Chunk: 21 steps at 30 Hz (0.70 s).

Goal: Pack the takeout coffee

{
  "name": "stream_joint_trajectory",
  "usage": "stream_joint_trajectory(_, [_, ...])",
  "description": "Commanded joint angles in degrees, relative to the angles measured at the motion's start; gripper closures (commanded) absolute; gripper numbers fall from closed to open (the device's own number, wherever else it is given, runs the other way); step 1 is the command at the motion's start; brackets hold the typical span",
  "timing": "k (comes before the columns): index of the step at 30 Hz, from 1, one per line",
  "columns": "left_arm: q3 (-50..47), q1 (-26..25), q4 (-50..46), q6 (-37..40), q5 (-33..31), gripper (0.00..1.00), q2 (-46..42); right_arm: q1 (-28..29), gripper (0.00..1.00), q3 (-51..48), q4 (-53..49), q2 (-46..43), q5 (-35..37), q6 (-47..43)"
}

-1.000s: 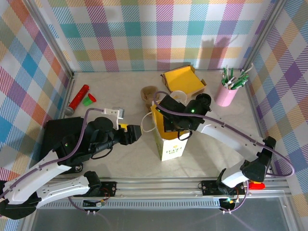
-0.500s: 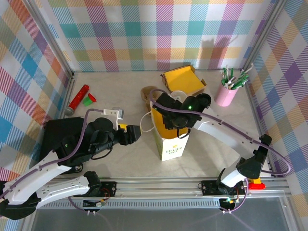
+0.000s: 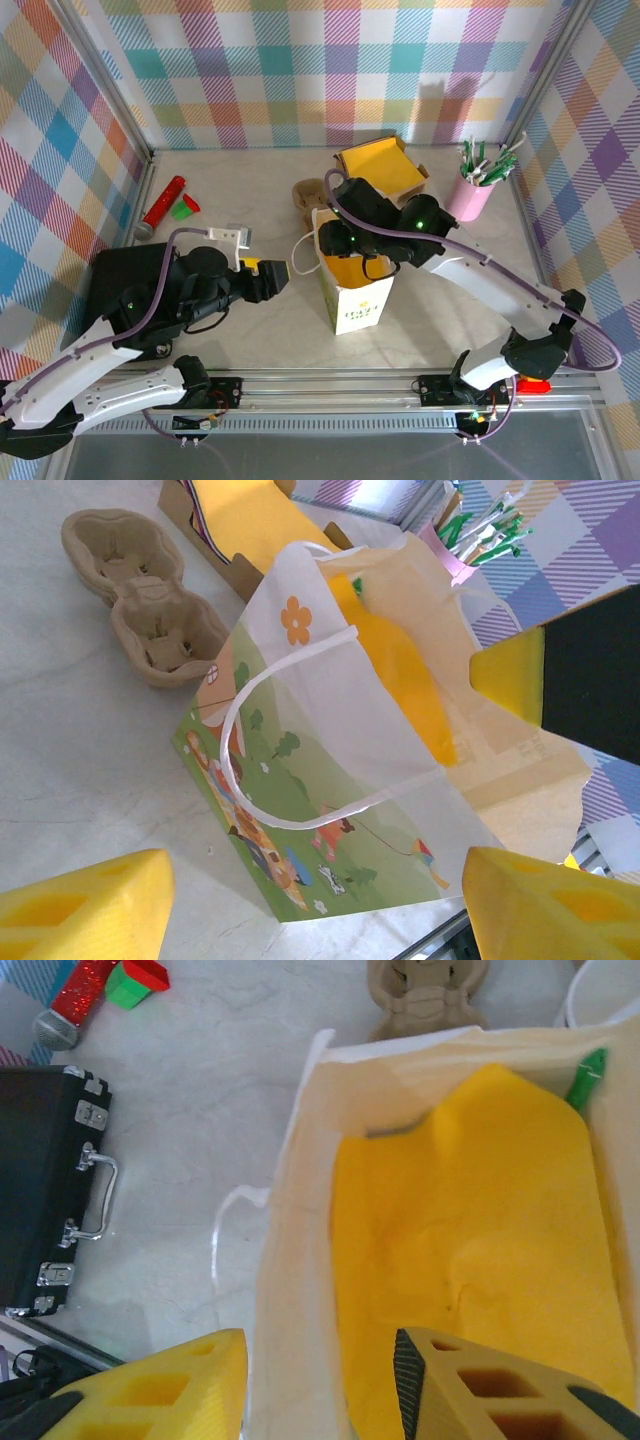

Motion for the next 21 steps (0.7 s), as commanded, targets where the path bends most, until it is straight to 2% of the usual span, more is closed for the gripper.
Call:
stream_joint_trajectory(1, [0.6,0.3,-1.7,0.5,-1.8,0.24,-1.4,0.4,0.55,2.2,2.4,1.7,-1.2,-1.6])
stream_joint_trajectory(7, [0.1,0.4,-2.2,0.7,-4.8,0.24,-3.6,0.3,0.53,2.4,4.3,2.1,-2.0,-3.4])
stream_joint_trajectory(13, [0.2,0.4,-2.9,1.1,-8.8,0.20,-5.1,0.0,0.45,4.3,4.9,0.5,-1.2,-7.9])
stream_joint_trajectory(21, [0.6,0.3,-1.8,3.8,-13.2,0.12,-4.6,-5.0,0.36,1.1,5.8,-7.2,0.7,-10.3])
